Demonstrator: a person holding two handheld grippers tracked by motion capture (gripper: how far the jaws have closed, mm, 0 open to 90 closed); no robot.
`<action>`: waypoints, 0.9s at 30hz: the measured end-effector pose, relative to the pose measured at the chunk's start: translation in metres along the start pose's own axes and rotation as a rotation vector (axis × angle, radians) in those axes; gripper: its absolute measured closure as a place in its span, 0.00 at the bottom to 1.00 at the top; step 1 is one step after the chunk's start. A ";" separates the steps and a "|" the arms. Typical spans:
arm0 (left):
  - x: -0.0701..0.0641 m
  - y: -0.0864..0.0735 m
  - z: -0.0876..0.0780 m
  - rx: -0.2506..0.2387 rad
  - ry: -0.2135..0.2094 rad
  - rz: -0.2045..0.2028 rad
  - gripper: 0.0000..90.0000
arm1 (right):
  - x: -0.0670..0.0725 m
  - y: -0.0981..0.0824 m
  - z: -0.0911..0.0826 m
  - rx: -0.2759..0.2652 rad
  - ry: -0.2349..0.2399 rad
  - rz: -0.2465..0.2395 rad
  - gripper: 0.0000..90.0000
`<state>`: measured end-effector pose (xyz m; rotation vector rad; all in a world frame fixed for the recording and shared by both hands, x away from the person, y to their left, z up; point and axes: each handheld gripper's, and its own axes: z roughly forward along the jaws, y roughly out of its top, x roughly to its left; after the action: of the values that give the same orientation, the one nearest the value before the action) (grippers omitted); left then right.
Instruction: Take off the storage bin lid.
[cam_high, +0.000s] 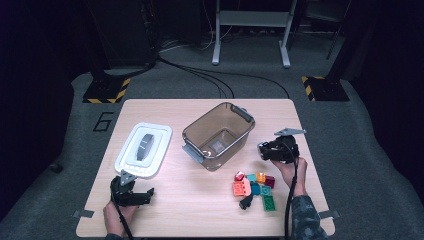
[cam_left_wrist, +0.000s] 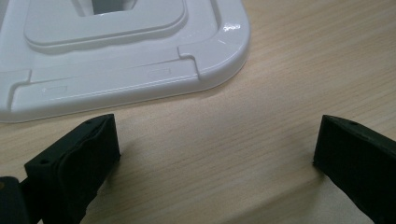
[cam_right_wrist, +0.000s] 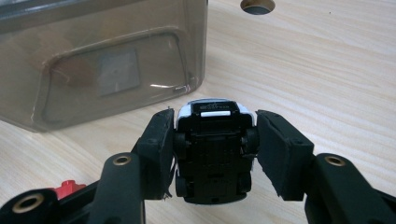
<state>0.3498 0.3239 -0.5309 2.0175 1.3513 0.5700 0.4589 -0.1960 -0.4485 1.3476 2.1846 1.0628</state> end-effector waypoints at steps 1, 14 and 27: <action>0.000 0.000 0.000 0.000 0.000 0.000 0.00 | 0.000 0.001 0.000 0.000 0.001 -0.005 0.54; 0.000 0.000 0.000 -0.001 0.001 -0.001 0.00 | -0.002 0.018 -0.013 -0.026 -0.021 0.013 0.54; 0.000 0.000 0.000 0.000 0.000 -0.001 0.00 | -0.010 0.044 -0.034 -0.078 -0.047 0.014 0.54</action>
<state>0.3497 0.3237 -0.5309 2.0162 1.3523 0.5699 0.4680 -0.2069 -0.3936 1.3417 2.0809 1.0982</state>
